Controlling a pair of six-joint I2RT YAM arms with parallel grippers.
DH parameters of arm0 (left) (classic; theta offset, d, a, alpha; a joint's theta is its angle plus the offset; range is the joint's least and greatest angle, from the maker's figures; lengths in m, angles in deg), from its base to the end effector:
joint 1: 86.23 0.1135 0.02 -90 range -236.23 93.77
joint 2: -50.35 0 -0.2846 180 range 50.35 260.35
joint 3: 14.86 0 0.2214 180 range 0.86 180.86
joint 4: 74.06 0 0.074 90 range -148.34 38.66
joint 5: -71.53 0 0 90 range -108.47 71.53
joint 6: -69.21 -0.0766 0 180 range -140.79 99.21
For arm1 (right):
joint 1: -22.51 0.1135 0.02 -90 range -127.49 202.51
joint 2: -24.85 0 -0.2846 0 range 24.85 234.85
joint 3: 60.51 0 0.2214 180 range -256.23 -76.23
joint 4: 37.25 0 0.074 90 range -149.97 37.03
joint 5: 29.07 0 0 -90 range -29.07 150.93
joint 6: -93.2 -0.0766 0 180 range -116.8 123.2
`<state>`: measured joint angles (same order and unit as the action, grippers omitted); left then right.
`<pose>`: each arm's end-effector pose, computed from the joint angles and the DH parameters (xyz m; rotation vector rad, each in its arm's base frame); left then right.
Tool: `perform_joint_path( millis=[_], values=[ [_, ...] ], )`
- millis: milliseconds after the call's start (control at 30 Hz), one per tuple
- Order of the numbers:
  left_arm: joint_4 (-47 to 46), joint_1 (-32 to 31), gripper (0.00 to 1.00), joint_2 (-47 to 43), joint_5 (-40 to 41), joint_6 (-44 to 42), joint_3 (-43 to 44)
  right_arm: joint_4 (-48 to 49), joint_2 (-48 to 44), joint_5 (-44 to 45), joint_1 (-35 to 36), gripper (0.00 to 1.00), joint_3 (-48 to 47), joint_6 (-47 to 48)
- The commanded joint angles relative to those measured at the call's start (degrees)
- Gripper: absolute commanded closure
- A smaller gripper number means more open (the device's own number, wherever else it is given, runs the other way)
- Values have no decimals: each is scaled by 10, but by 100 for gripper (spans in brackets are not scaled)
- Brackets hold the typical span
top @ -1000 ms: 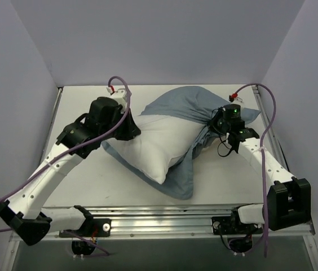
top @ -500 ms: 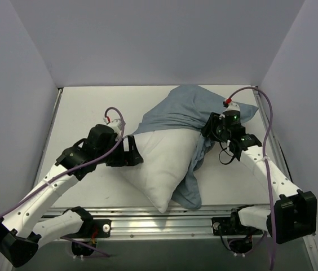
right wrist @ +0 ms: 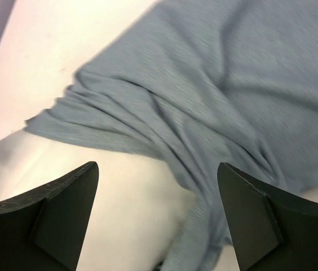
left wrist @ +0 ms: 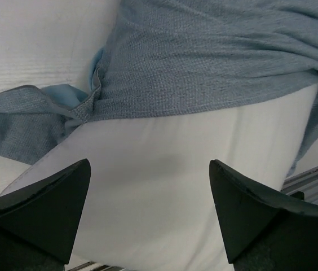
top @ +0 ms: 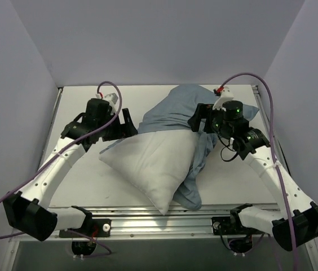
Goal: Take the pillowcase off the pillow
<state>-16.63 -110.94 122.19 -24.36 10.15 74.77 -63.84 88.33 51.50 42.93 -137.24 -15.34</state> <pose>0.2309 -0.1149 0.3557 -0.0705 2.3361 -0.6190 0.2336 0.1004 0.3844 -0.1503 1.8396 0.6288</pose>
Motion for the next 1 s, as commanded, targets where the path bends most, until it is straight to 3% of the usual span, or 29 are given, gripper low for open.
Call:
perform_joint_path(
  millis=[0, 167, 267, 300, 333, 400, 433, 500, 533, 567, 600, 733, 833, 867, 967],
  values=[
    [-37, 3, 6, 31, -54, -8, -29, 3, 55, -15, 46, 18, -73, 53],
    [-71, 3, 6, 39, -74, 0, -93, -26, 188, 24, 153, 17, -218, 128],
    [-89, 3, 1, 40, -82, 8, -130, -34, 268, 20, 179, 17, -288, 169],
    [-96, 3, 3, 42, -85, 11, -145, -44, 287, 15, 191, 16, -306, 177],
    [-109, 3, 17, 42, -88, 17, -152, -51, 310, 12, 196, 16, -324, 198],
    [-117, 3, 32, 41, -94, 20, -162, -78, 370, 3, 213, 16, -375, 217],
    [-127, 3, 48, 38, -94, 23, -170, -86, 407, 0, 218, 16, -388, 234],
    [-133, 4, 65, 36, -97, 26, -176, -100, 436, -2, 224, 16, -412, 242],
    [-135, 3, 82, 32, -96, 28, -177, -104, 461, -2, 226, 16, -416, 248],
    [-134, 3, 90, 31, -91, 28, -177, -110, 472, -2, 227, 16, -418, 250],
    [-134, 3, 97, 31, -91, 27, -177, -114, 481, -1, 227, 16, -418, 252],
    [-124, 4, 98, 22, -75, 19, -172, -132, 516, 0, 227, 23, -407, 274],
    [-99, 4, 98, 9, -59, 11, -160, -135, 524, 64, 223, 53, -390, 277],
    [-93, 4, 98, 2, -55, 10, -157, -130, 525, 79, 214, 74, -386, 275],
    [-59, 4, 98, -27, -33, 1, -141, -129, 528, 134, 190, 100, -383, 259]
  ],
)
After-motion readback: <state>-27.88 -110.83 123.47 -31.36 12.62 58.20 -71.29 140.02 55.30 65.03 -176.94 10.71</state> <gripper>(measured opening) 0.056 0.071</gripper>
